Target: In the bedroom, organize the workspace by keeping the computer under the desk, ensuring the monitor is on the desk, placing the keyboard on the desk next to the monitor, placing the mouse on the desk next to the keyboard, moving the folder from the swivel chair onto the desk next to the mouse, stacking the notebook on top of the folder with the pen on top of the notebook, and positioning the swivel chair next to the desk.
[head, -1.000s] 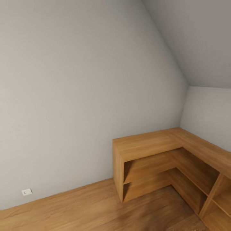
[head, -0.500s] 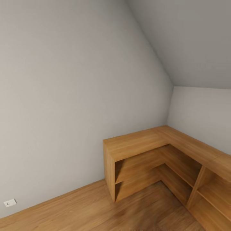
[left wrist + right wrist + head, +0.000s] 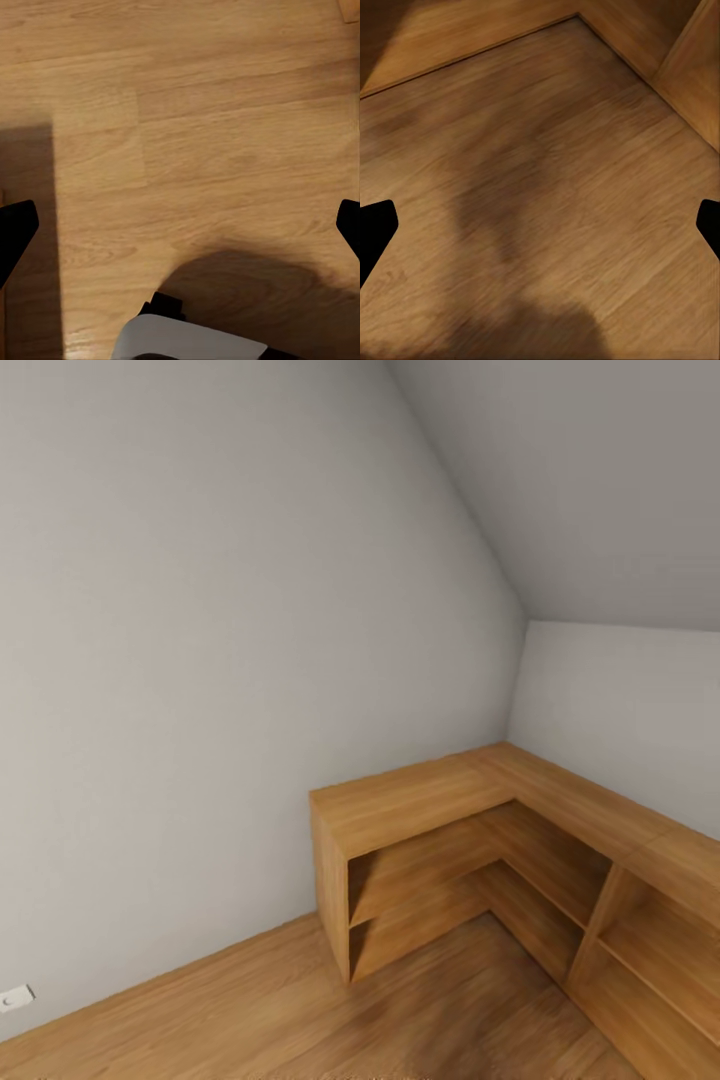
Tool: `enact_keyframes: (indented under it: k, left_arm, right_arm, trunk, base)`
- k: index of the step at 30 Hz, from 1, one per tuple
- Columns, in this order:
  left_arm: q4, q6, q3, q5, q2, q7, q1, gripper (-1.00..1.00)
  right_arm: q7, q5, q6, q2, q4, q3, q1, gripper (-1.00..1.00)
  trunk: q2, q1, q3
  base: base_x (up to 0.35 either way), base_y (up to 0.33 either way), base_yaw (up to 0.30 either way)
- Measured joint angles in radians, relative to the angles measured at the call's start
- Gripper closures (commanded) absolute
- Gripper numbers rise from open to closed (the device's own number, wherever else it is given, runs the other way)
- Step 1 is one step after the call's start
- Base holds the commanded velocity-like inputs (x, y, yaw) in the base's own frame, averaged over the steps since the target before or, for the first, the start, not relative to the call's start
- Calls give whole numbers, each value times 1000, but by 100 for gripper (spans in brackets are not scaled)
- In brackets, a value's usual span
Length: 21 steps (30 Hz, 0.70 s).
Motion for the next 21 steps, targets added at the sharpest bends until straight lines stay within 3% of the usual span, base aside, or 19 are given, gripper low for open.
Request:
enact_keyframes:
  k: [21]
  left_arm:
    - [0, 0, 0, 0, -1, 0, 0, -100]
  right_arm:
    - [-5, -4, 1, 1, -3, -2, 0, -100]
  trunk:
    - [0, 0, -18]
  base:
    - [0, 0, -1]
